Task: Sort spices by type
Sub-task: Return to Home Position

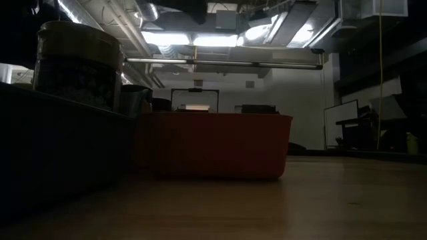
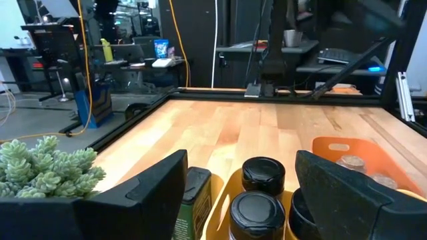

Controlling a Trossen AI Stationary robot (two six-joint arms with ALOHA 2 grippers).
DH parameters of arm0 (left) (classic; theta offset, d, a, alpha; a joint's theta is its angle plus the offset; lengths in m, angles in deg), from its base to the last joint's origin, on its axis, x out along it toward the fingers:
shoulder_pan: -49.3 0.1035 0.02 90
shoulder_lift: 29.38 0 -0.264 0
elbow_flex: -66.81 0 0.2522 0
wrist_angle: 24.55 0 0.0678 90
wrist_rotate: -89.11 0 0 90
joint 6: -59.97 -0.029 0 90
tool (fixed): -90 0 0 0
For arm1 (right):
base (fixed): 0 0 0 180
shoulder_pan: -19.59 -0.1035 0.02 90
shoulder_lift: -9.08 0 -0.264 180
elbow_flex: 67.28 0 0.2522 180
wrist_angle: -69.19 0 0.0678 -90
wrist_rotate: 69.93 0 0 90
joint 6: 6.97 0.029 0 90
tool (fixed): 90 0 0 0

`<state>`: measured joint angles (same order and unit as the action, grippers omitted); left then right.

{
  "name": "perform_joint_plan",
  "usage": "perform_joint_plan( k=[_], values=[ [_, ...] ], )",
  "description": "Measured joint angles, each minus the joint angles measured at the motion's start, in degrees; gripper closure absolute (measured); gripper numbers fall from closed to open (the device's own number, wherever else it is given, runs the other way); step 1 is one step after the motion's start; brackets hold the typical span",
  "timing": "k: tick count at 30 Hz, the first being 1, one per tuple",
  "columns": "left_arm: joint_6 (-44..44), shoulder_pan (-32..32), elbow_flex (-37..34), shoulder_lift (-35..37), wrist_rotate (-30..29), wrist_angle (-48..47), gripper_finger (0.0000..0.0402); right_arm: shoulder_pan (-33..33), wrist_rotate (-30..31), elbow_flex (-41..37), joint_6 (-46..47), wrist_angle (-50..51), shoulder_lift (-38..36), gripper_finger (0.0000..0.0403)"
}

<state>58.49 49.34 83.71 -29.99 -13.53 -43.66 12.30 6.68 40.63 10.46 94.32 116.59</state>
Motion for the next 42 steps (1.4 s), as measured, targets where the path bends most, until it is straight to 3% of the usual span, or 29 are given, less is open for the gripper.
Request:
perform_joint_plan(
  k=[8, 18, 25, 35, 39, 42],
  values=[
    [0.00, 0.00, 0.00, 0.01, 0.00, 0.00, 0.0133, -0.57, 15.91, -0.02, -4.91, 9.39, -5.46, 0.0015],
    [0.00, 0.00, 0.00, 0.00, 0.00, 0.00, 0.0133, -0.61, 15.76, -0.15, -7.28, 13.60, -8.84, 0.0030],
    [0.00, 0.00, 0.00, 0.01, 0.00, 0.00, 0.0133, -0.61, 15.86, -0.15, -10.60, 17.02, -14.34, 0.0086],
    [0.00, 0.00, 0.00, -0.01, 0.00, -0.01, 0.0133, -0.61, 28.52, -0.38, -11.82, 31.51, -22.19, 0.0186],
    [0.00, 0.00, 0.00, 0.00, 0.00, 0.00, 0.0133, -0.61, 32.77, -6.53, -11.13, 32.47, -27.38, 0.0226],
    [0.00, 0.00, 0.00, 0.01, 0.00, -0.01, 0.0133, -0.61, 35.43, -15.51, -8.22, 30.21, -33.95, 0.0255]
  ],
)
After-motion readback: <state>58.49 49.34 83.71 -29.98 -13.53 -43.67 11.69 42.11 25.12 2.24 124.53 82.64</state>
